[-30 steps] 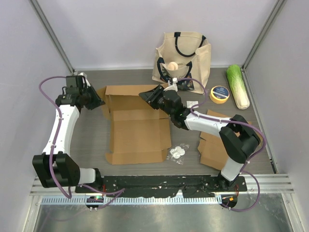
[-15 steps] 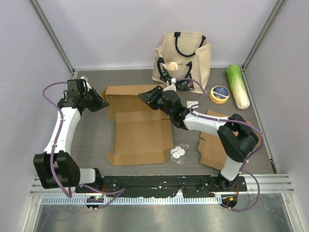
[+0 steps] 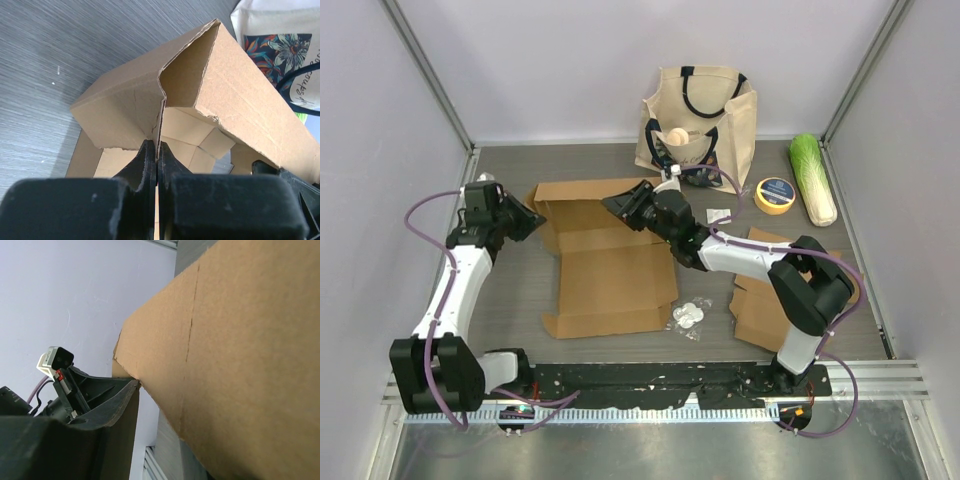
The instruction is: Fold the paper box
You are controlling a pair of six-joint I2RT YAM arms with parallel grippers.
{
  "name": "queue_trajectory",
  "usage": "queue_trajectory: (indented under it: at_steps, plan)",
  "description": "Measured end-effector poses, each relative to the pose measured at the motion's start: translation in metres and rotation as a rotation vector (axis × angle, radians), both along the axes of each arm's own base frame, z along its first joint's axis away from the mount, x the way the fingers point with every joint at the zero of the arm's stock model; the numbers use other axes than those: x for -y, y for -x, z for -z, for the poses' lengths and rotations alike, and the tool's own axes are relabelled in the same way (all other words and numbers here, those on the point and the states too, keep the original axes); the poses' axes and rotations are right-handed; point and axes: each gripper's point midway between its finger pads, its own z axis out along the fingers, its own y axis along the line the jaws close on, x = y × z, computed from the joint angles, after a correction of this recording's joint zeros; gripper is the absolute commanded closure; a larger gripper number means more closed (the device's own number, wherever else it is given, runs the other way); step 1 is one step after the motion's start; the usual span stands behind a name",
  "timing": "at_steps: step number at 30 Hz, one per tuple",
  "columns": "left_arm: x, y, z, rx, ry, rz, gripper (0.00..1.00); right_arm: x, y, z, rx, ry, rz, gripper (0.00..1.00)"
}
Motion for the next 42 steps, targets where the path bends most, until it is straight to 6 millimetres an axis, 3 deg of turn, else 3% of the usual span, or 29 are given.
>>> queue_trajectory:
  at_steps: [3,7,9,12,16,21,25,29,32,35,42]
  plan:
    - [-0.005,0.003,0.000,0.020,-0.011,-0.034,1.00,-0.004,0.004,0.001,0.003,0.005,-0.023,0.71]
    - [-0.006,0.004,0.001,0.022,-0.030,-0.028,1.00,-0.004,0.007,0.009,0.042,0.078,-0.056,0.33]
    - [-0.006,0.006,0.002,0.023,-0.051,-0.006,1.00,-0.003,0.012,0.020,0.074,0.158,-0.100,0.22]
    - [-0.005,0.011,0.002,0.023,-0.076,0.023,1.00,-0.001,0.021,0.030,0.132,0.267,-0.165,0.21]
    - [-0.006,0.018,0.004,0.015,-0.107,0.060,1.00,-0.006,0.047,0.028,0.282,0.404,-0.263,0.21]
    - [-0.004,0.021,0.006,0.010,-0.118,0.097,1.00,-0.041,0.116,0.023,0.495,0.481,-0.433,0.21]
    - [0.008,0.028,0.006,0.009,-0.106,0.157,1.00,-0.062,0.151,0.054,0.555,0.547,-0.515,0.21]
    - [0.010,0.032,-0.003,0.034,-0.101,0.168,1.00,-0.062,0.150,0.089,0.566,0.655,-0.514,0.27]
    - [0.011,0.034,-0.010,0.057,-0.100,0.170,1.00,-0.062,0.140,0.106,0.545,0.703,-0.504,0.53]
    - [0.012,0.035,-0.012,0.067,-0.098,0.170,1.00,-0.068,0.131,0.115,0.513,0.712,-0.496,0.67]
    - [0.014,0.037,-0.005,0.056,-0.087,0.180,1.00,-0.092,0.117,0.136,0.485,0.714,-0.497,0.80]
